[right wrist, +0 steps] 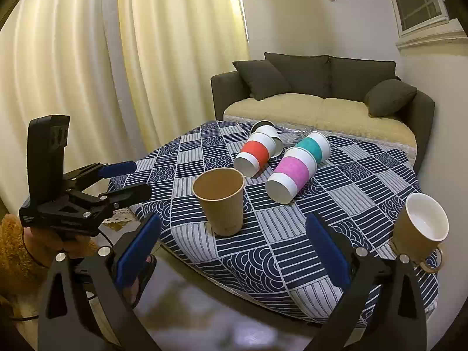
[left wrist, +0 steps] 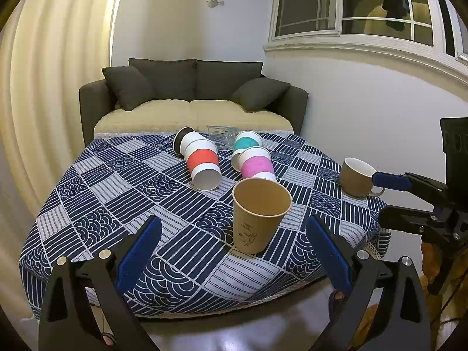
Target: Flip cup upright
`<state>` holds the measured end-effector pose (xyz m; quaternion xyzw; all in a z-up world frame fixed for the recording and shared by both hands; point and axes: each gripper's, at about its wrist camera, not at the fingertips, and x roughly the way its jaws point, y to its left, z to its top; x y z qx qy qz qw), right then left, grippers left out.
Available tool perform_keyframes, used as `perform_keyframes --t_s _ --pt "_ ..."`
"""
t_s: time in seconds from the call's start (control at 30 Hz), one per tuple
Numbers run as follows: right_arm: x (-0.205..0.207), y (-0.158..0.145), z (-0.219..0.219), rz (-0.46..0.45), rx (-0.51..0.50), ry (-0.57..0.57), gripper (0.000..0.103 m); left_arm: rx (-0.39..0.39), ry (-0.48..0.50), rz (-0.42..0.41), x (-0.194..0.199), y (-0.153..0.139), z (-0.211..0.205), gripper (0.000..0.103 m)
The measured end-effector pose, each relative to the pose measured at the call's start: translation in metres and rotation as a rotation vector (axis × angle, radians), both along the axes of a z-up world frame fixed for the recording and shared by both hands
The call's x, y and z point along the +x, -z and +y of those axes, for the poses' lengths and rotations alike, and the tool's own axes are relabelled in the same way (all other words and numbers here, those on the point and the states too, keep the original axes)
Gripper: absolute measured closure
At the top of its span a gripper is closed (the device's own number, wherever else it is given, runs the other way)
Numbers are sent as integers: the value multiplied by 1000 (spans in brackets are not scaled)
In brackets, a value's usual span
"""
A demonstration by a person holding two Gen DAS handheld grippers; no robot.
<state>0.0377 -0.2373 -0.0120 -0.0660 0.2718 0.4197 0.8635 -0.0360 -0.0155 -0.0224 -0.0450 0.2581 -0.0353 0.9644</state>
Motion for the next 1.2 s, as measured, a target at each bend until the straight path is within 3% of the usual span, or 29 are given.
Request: perform_keyframes --t_s 1.2 --pt "4 5 8 11 -15 -10 5 -4 8 33 4 4 1 7"
